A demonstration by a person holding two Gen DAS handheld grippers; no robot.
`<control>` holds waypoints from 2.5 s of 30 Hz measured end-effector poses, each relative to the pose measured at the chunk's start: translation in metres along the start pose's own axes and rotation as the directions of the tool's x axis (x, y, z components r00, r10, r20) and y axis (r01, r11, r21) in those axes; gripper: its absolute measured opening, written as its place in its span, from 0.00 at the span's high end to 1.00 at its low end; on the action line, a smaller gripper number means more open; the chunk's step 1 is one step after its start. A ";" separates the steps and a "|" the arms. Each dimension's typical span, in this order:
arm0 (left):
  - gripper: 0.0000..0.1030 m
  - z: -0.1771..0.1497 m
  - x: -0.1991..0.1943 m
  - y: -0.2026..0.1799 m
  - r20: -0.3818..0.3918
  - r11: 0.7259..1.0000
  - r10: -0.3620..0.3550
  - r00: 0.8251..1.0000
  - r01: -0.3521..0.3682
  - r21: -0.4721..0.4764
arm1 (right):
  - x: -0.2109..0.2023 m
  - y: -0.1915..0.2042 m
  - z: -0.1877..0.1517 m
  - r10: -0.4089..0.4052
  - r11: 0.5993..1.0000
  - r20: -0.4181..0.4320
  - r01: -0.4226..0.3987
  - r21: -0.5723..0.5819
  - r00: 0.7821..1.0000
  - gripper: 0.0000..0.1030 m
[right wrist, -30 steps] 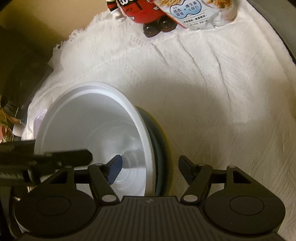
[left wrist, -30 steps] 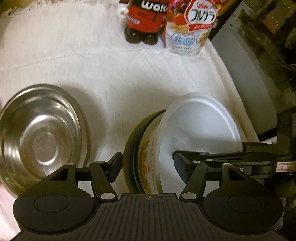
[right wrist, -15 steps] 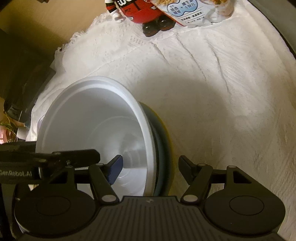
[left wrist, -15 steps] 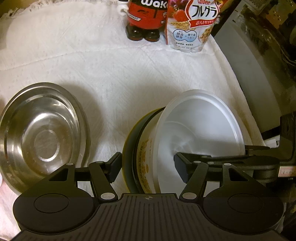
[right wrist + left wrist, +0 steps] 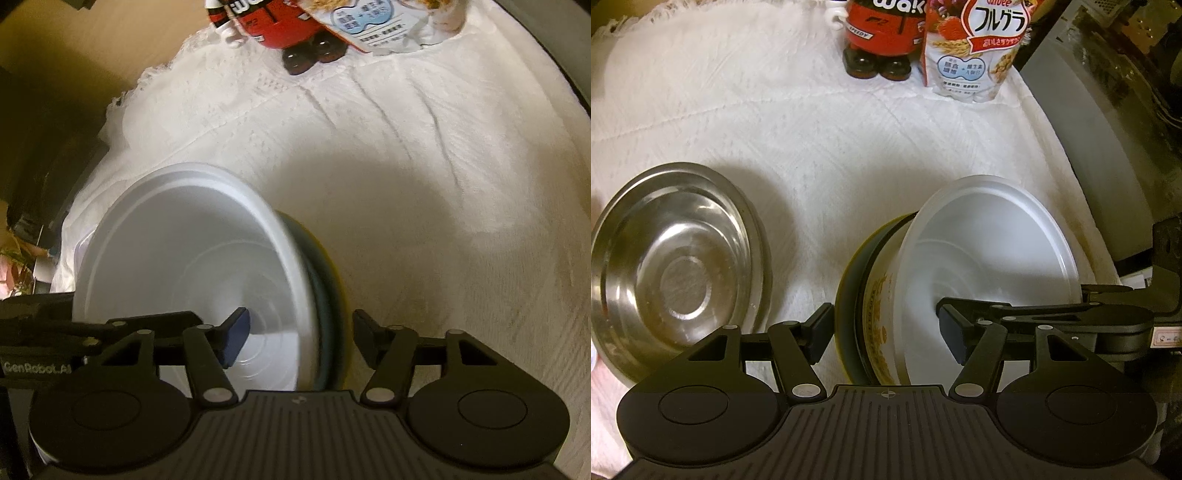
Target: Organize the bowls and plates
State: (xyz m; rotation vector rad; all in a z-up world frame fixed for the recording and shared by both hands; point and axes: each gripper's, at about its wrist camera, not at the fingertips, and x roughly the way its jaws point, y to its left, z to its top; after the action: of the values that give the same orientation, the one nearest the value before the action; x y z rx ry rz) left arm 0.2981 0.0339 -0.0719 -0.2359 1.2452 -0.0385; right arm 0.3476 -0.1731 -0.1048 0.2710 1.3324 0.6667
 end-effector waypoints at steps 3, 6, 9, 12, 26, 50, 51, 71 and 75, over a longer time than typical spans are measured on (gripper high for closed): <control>0.36 0.000 0.001 -0.001 0.000 1.000 0.007 1.000 -0.007 0.006 | 0.000 0.005 0.001 -0.010 1.000 0.003 0.010 -0.022 1.000 0.44; 0.37 0.001 0.002 -0.003 0.001 1.000 0.018 1.000 -0.018 0.017 | -0.001 0.007 0.002 -0.011 0.999 0.005 0.011 -0.033 1.000 0.45; 0.37 0.001 0.003 -0.003 0.001 0.999 0.026 1.000 -0.026 0.038 | -0.001 0.006 0.002 -0.007 0.999 0.005 0.007 -0.033 1.000 0.45; 0.37 0.002 0.005 -0.004 -0.009 0.998 0.029 1.000 -0.028 0.048 | -0.001 0.006 0.002 -0.002 1.000 0.007 0.002 -0.031 1.000 0.45; 0.48 0.007 0.014 0.014 -0.046 0.998 -0.040 0.998 0.038 -0.044 | -0.001 -0.007 0.003 0.015 0.999 0.005 -0.015 0.041 1.000 0.45; 0.33 0.008 0.011 -0.001 -0.037 0.997 -0.074 0.997 0.074 -0.009 | -0.004 0.001 0.002 -0.027 1.000 0.003 0.027 0.007 1.000 0.41; 0.32 0.009 0.012 -0.002 -0.037 0.997 -0.078 0.996 0.077 -0.007 | -0.005 0.000 0.002 -0.033 0.999 0.000 0.033 0.013 0.999 0.41; 0.32 0.002 0.021 0.011 -0.063 0.994 -0.107 0.992 0.104 -0.041 | -0.007 -0.002 0.000 -0.025 0.999 -0.021 0.025 0.024 0.999 0.44; 0.31 0.000 0.021 0.010 -0.063 0.995 -0.100 0.993 0.099 -0.028 | -0.003 -0.008 0.000 0.020 0.998 -0.034 -0.018 0.067 0.999 0.44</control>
State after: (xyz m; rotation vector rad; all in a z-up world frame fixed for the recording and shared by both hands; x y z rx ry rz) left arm 0.3041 0.0406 -0.0930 -0.3202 1.2981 -0.1175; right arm 0.3498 -0.1817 -0.1066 0.3281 1.3889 0.6461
